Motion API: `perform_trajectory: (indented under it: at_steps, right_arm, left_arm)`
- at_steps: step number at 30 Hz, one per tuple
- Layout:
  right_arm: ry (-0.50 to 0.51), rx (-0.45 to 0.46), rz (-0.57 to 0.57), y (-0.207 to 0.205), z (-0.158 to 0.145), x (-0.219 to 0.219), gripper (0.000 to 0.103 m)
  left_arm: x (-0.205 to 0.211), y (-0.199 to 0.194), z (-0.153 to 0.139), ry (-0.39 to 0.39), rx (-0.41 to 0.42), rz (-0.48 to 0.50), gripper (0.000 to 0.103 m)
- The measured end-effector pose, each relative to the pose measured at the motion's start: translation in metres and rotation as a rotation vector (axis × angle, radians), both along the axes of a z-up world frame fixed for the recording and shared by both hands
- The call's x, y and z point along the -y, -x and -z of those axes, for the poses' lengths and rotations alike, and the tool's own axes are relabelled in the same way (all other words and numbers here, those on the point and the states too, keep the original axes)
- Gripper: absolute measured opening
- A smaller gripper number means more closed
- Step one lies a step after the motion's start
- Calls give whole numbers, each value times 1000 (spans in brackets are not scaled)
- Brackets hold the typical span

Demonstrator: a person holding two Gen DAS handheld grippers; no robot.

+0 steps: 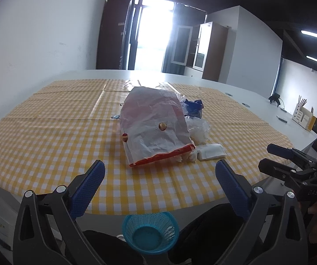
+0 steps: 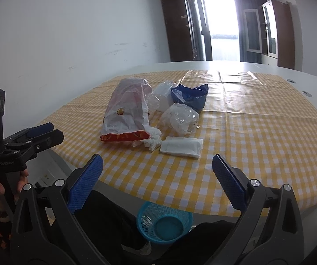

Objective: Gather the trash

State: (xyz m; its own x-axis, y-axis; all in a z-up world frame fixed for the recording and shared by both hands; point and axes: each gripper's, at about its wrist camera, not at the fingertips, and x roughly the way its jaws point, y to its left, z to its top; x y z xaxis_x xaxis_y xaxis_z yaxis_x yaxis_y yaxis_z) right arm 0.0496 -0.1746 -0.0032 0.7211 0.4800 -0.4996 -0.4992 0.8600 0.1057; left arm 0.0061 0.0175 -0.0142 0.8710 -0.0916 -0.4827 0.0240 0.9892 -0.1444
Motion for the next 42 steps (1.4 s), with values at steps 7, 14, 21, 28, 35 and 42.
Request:
perform_trajectory:
  at_steps: [7,14,21,28,35,42]
  right_arm:
    - [12,-3,-11,1,1,-3,95]
    - [14,-6,-6,1,2,-3,95]
    - [18,-15,-3,-2,4,-2,95]
    - [22,-18,0,-3,6,-1,95]
    - [38,-20,-2,-4,8,-2,94]
    - [33,-36,6,-9,13,-1,94]
  left_arm:
    - [-1,0,1,10,6,-20,97]
    - [-5,0,1,1,-1,-29,97]
    - [-6,-1,3,10,-6,-29,97]
    - [-6,-2,3,8,-6,-38,97]
    - [-8,-6,7,20,-33,-29,97]
    - [-14,-9,8,35,-30,-37,97]
